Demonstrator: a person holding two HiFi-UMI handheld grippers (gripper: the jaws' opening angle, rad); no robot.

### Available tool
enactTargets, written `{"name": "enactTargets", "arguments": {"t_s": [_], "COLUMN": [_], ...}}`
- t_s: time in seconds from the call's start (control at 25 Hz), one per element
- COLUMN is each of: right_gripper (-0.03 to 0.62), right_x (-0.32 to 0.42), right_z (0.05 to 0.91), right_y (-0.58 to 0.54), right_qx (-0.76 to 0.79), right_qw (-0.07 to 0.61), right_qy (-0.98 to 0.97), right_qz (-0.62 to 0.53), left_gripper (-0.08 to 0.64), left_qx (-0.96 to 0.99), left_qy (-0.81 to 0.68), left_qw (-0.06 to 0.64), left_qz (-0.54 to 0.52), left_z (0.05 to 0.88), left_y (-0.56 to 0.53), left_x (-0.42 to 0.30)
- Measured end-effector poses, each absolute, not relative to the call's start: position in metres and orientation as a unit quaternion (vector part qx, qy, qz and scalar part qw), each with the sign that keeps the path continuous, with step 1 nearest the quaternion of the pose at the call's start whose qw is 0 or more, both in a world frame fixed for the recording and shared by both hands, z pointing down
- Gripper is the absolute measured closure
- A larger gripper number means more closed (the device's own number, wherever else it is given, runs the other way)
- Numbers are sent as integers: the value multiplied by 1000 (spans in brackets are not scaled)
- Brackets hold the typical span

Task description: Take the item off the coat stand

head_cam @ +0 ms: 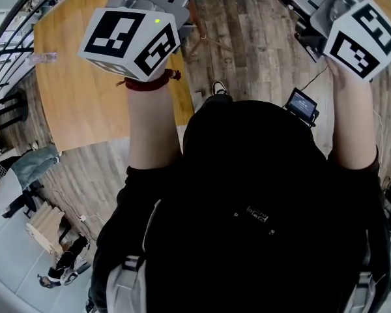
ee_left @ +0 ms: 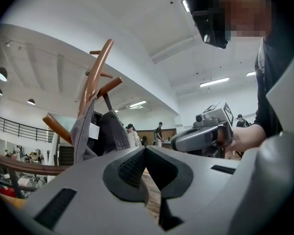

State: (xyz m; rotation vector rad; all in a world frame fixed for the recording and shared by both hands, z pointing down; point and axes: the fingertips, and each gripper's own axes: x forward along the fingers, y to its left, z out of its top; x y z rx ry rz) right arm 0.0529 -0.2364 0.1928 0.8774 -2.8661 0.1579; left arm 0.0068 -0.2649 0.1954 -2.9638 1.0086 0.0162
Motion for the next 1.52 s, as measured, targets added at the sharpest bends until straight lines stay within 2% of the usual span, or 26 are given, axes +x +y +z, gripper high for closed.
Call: {"name": "enactTargets", "arguments": {"t_s": [0.12, 0.52, 1.16, 1.52], "right_gripper": [577, 577, 577, 577], "right_x": [37, 32, 23, 23], "right_z": [199, 203, 193, 182], "right_y": [-257, -264, -273, -277], "right_qx": [293, 300, 296, 292], "right_qw": [77, 84, 77, 51], "right_qy": [-951, -948, -951, -955], "right_qz": [57, 61, 45, 34], "left_gripper": [555, 555, 555, 555], "left_qx": [-956, -959, -956, -951], "left_qy": [291, 283, 295, 308], "left_qw": [-22, -22, -7, 18], "left_qz": [17, 16, 11, -2], "left_z": [200, 204, 202, 190], "left_y": [-279, -287, -292, -294], "left_x": [5, 5, -6, -14]}}
